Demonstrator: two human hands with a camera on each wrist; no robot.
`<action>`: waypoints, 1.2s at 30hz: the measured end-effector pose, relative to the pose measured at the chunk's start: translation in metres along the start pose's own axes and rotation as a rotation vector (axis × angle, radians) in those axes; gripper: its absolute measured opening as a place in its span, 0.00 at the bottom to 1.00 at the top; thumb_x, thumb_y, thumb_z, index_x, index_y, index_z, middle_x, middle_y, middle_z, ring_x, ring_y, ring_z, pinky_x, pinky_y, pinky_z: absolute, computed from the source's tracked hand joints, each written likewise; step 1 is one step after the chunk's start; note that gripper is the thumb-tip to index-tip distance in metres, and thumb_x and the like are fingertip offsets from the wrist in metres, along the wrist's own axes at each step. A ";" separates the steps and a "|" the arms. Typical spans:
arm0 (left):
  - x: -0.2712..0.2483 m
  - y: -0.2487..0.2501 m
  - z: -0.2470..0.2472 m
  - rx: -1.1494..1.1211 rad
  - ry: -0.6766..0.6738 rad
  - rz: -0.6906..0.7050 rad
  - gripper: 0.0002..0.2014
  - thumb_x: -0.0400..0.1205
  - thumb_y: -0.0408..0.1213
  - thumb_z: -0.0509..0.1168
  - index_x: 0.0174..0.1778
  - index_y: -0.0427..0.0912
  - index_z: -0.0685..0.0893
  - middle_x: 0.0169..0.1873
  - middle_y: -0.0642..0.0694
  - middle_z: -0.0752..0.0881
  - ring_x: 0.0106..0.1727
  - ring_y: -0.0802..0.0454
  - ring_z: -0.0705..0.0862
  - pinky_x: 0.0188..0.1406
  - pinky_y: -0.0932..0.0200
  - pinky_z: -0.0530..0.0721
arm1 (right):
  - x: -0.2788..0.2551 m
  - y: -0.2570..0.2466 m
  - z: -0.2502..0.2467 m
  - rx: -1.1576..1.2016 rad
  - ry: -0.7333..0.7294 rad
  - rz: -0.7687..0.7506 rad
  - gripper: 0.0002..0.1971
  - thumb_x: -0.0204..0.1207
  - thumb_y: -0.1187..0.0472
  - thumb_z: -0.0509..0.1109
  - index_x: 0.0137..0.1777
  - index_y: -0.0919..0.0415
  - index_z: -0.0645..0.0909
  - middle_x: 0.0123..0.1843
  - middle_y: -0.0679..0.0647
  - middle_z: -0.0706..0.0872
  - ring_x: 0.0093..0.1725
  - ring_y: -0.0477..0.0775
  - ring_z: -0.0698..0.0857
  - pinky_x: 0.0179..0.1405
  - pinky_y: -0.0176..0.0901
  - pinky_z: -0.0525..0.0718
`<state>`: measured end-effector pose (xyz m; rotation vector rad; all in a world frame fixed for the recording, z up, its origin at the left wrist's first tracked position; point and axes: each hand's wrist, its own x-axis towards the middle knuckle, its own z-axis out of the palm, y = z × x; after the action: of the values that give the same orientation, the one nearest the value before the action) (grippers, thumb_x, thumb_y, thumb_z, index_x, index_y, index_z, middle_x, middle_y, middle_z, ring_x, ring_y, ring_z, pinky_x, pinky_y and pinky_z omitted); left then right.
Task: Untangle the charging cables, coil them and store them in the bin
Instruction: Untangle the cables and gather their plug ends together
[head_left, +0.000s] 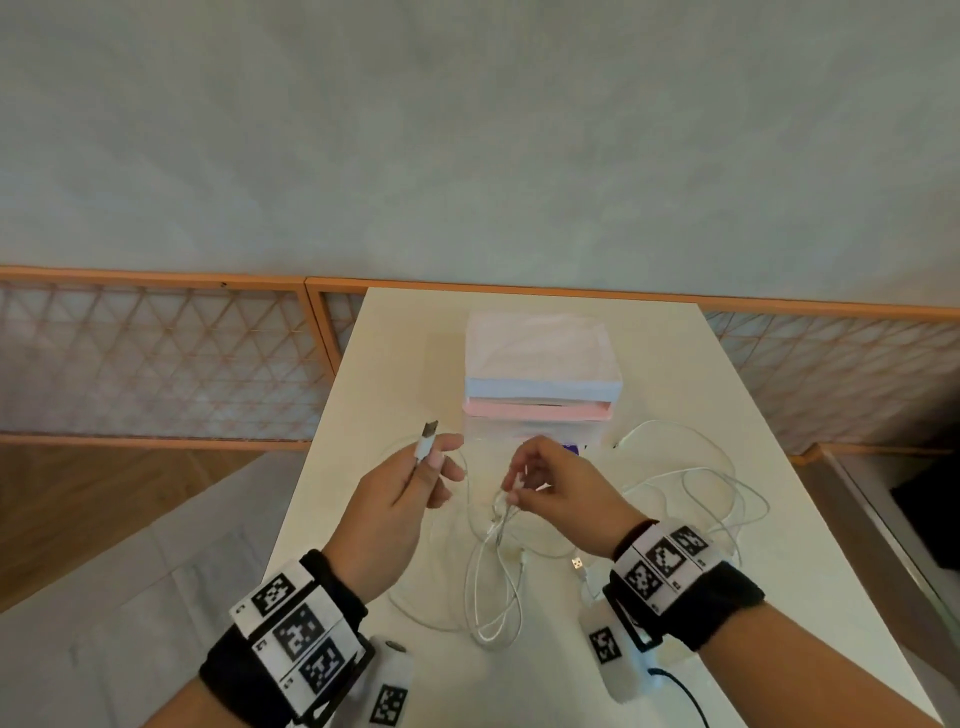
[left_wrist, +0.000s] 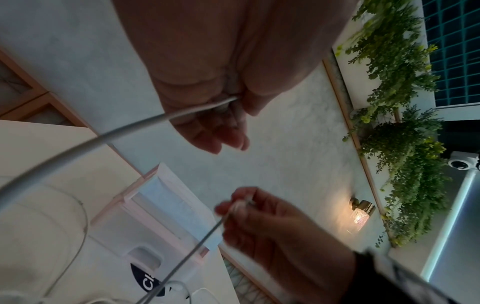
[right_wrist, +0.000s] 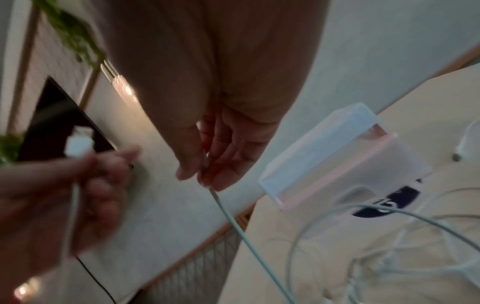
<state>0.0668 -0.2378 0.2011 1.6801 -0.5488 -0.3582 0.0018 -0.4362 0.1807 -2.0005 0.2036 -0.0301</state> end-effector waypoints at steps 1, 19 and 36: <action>0.002 0.001 0.003 0.004 -0.024 0.003 0.14 0.86 0.39 0.52 0.58 0.57 0.82 0.45 0.52 0.87 0.43 0.58 0.83 0.48 0.62 0.82 | -0.001 -0.010 -0.002 0.061 -0.002 -0.014 0.09 0.72 0.68 0.72 0.50 0.61 0.77 0.45 0.51 0.88 0.42 0.44 0.85 0.51 0.45 0.87; 0.023 0.024 0.020 -0.208 -0.124 -0.007 0.14 0.86 0.39 0.50 0.40 0.41 0.77 0.25 0.55 0.75 0.31 0.56 0.78 0.37 0.63 0.80 | -0.013 -0.010 0.026 0.129 -0.297 0.067 0.24 0.74 0.43 0.67 0.68 0.49 0.73 0.55 0.44 0.87 0.61 0.42 0.83 0.71 0.51 0.74; 0.023 0.044 -0.026 -0.318 0.056 0.061 0.14 0.85 0.42 0.50 0.40 0.41 0.76 0.21 0.56 0.67 0.21 0.60 0.60 0.19 0.67 0.60 | -0.009 0.047 0.045 -0.329 -0.133 0.025 0.07 0.81 0.56 0.62 0.41 0.53 0.74 0.40 0.49 0.77 0.43 0.50 0.75 0.45 0.38 0.72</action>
<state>0.0923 -0.2336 0.2507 1.3601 -0.4735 -0.3348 -0.0080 -0.4141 0.1194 -2.3172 0.1544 0.1617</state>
